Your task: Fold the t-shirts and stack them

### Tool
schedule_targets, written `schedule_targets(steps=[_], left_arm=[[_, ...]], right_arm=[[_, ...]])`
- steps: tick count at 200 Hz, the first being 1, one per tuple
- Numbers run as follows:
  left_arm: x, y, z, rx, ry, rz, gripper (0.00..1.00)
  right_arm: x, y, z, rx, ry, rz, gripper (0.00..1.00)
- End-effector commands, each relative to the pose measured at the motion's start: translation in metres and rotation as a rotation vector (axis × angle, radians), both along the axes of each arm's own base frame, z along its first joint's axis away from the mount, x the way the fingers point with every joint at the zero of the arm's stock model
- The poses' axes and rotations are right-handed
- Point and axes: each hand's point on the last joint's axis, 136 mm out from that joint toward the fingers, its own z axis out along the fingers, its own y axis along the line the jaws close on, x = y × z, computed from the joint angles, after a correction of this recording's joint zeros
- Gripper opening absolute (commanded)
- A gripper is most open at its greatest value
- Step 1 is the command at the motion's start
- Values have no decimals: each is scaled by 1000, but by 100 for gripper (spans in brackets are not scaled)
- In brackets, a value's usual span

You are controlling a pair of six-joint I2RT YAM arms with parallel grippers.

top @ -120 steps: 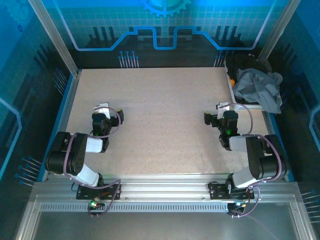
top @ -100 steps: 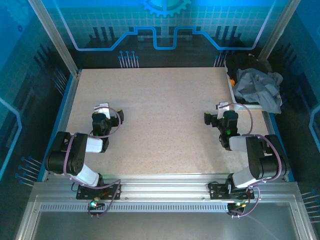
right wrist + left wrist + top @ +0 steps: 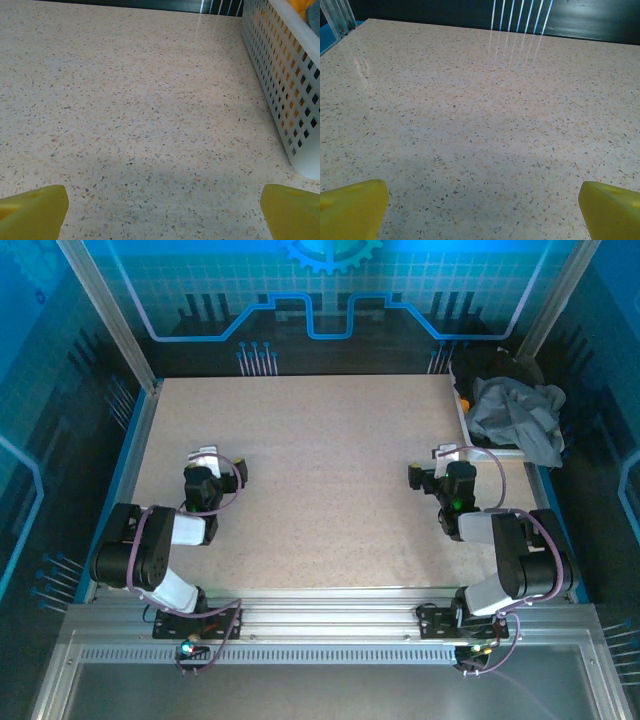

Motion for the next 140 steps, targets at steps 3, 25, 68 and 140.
schedule_targets(steps=[3, 25, 68, 140], left_arm=[[2, 2, 5, 22, -14, 8, 99], [1, 4, 5, 24, -19, 17, 99], [-10, -2, 69, 155, -89, 121, 99], [43, -31, 205, -576, 63, 161, 99]], right_arm=[[6, 1, 9, -5, -36, -1, 100], [5, 2, 12, -8, -42, -2, 100], [0, -4, 83, -62, -118, -105, 100], [8, -79, 214, 324, 70, -525, 99]])
